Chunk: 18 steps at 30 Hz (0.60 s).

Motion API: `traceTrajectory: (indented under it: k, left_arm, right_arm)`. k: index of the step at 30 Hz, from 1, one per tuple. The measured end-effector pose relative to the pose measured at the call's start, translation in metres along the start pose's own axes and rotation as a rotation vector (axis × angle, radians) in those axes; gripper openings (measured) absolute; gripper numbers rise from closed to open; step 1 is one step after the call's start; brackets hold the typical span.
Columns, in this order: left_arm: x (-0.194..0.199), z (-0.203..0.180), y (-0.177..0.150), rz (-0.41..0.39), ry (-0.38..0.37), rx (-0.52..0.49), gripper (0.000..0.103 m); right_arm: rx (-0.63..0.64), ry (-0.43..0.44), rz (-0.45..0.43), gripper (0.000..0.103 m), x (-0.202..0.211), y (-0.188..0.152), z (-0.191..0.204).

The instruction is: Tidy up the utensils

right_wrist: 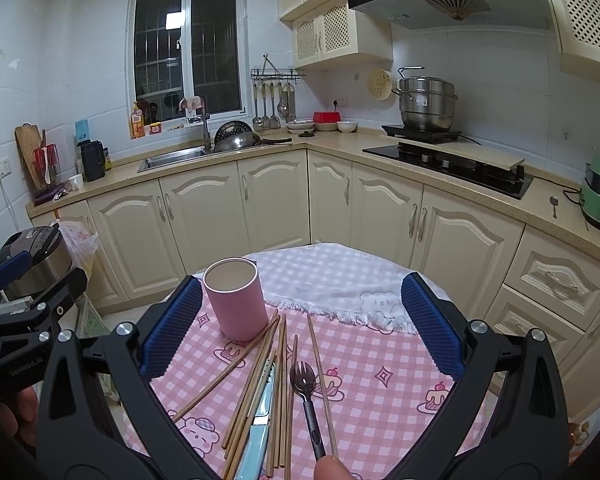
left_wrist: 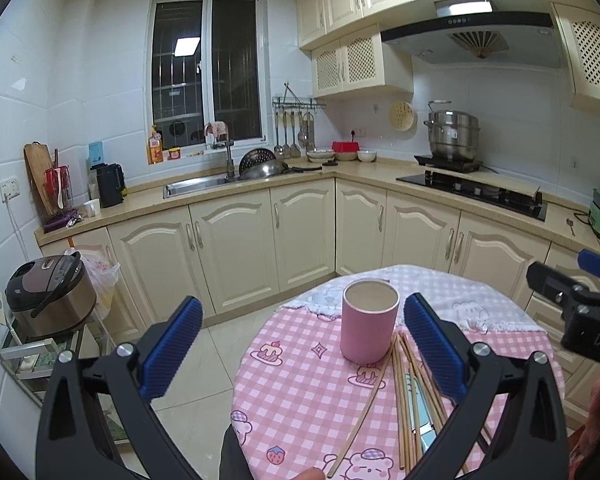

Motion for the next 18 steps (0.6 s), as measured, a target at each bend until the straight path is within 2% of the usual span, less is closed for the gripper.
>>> traceTrajectory:
  k: [7, 18]
  left_arm:
    - [-0.040, 0.007, -0.021, 0.111, -0.002, -0.024, 0.099]
    - [-0.109, -0.010, -0.068, 0.279, -0.038, -0.114, 0.099]
  right_arm:
    - [0.015, -0.015, 0.070, 0.098, -0.022, -0.014, -0.006]
    - [0.027, -0.014, 0.207, 0.098, -0.067, -0.049, -0.014]
Point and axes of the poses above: each gripper's, at about its wrist camera, not at the fingertips, and x roughly against the way its jaws point, z to its left, y to its top, the point moved 3 cm from there along -x, roughly the way its jaws point, and after that the axes turned 10 degrees about x, right-handed, at the moved point
